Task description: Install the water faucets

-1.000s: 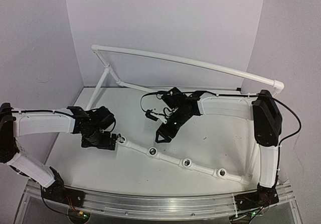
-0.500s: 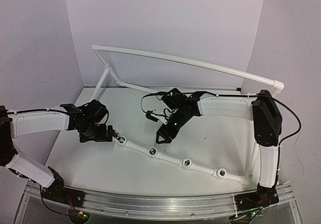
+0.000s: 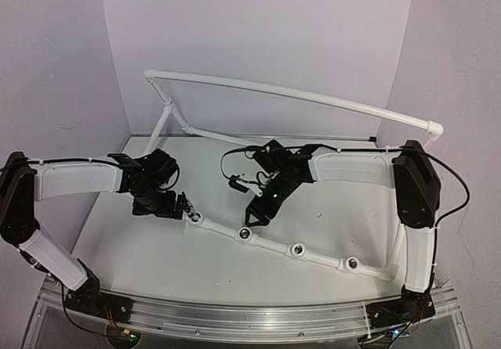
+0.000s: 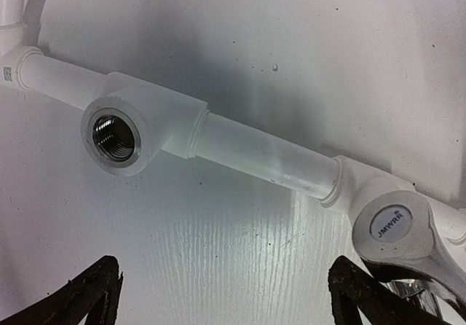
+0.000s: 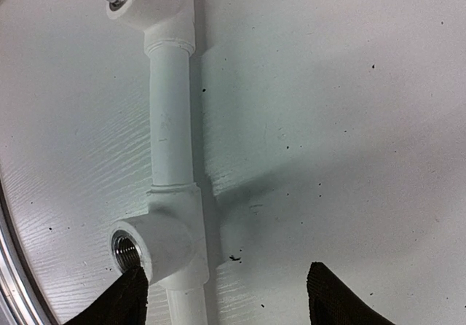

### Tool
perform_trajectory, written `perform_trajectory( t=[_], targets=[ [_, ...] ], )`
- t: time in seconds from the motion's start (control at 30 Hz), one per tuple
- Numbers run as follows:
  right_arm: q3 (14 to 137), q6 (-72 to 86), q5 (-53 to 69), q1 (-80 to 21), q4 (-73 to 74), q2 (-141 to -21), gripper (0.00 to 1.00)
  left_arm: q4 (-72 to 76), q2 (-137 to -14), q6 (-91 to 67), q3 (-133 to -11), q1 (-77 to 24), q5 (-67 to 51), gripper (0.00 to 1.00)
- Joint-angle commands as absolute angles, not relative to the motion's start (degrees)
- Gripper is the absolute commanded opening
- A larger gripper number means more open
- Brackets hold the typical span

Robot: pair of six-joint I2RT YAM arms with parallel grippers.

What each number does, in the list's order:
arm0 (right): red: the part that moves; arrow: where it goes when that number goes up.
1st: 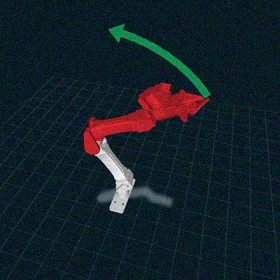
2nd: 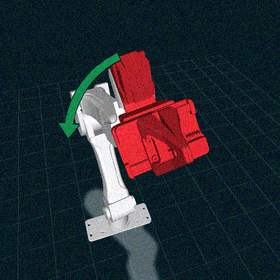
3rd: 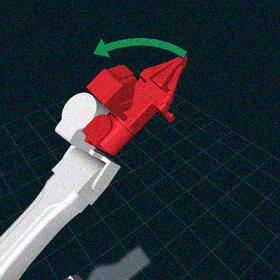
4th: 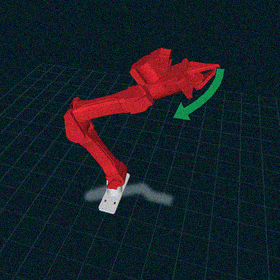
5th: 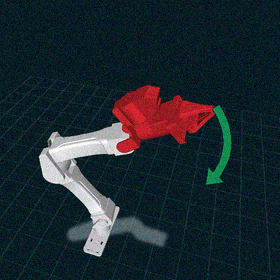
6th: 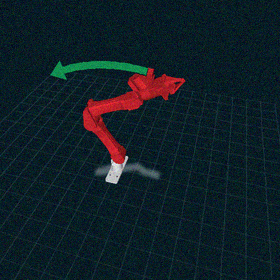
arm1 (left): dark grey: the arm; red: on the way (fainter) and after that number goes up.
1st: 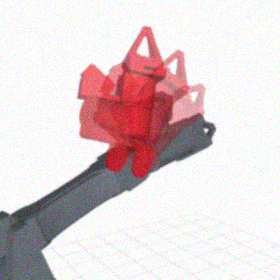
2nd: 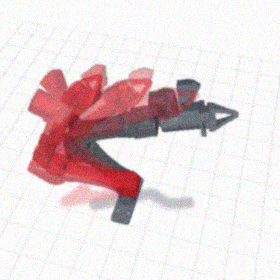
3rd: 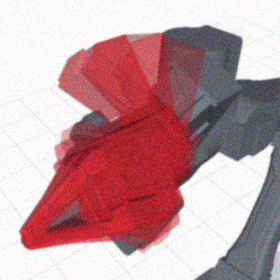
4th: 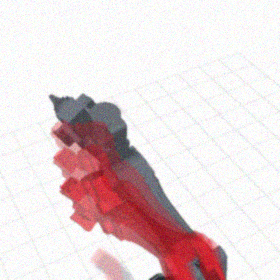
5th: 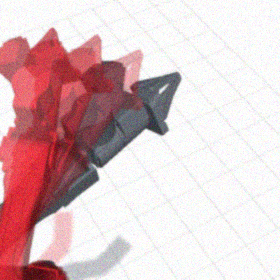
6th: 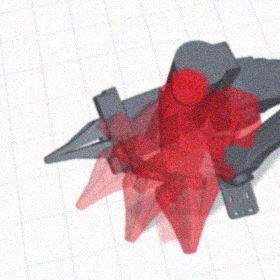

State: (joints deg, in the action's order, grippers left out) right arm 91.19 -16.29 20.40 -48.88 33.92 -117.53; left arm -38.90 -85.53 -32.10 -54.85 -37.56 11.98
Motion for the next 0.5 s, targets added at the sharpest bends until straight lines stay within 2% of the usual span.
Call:
perform_trajectory(
  t=[0.0,0.27,0.47],
  targets=[
    [90.7,-16.5,20.2,-48.6,34.2,-114.2,0.72,-30.2,-85.0,-31.8,-59.8,-37.3,11.8,0.99],
    [90.9,-16.4,20.5,-48.5,34.2,-114.2,0.72,-30.3,-79.5,-34.2,-55.7,-37.2,12.4,0.99],
    [91.1,-16.1,20.2,-48.5,34.3,-113.8,0.72,-28.4,-80.6,-33.7,-55.2,-37.2,10.8,1.0]
  ],
)
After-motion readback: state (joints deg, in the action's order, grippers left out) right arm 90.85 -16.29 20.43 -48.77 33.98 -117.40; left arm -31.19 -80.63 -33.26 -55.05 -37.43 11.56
